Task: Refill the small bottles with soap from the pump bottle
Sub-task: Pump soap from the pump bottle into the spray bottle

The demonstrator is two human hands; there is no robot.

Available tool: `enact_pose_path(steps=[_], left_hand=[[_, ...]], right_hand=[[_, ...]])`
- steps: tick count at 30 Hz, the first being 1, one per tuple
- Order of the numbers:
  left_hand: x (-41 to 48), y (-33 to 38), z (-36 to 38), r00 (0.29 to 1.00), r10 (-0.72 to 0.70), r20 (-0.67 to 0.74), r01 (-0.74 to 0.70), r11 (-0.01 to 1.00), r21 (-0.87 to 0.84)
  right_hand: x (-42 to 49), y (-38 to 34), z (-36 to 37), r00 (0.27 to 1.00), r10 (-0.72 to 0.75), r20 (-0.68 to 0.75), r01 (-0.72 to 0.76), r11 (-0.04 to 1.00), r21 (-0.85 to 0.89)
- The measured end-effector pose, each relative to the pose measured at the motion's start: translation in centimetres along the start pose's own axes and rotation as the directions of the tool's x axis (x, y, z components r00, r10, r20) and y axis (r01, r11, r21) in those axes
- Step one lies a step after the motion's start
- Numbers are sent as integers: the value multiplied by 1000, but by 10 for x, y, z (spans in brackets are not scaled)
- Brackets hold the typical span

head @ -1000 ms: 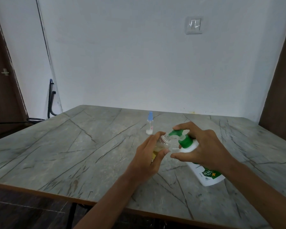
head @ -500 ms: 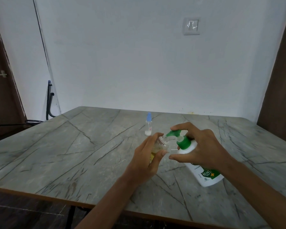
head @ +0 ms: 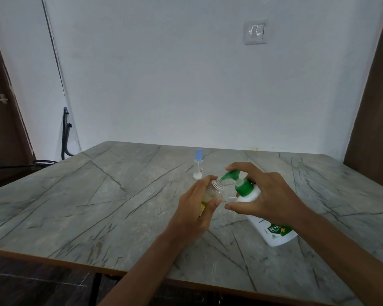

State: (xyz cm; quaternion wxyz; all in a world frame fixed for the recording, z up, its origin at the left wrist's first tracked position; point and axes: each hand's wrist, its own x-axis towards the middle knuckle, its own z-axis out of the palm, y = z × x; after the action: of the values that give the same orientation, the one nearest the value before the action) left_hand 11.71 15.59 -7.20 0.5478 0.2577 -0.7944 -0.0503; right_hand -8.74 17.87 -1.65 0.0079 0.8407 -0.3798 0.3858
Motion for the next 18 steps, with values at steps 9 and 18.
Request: enact_pose_path(steps=[9, 18], left_hand=[[1, 3, -1, 1000, 17, -3, -17, 1000, -9], [-1, 0, 0, 998, 31, 59, -30, 999, -12]], right_hand=[[-1, -1, -2, 999, 22, -38, -20, 999, 47], [-2, -4, -3, 997, 12, -71, -5, 995, 100]])
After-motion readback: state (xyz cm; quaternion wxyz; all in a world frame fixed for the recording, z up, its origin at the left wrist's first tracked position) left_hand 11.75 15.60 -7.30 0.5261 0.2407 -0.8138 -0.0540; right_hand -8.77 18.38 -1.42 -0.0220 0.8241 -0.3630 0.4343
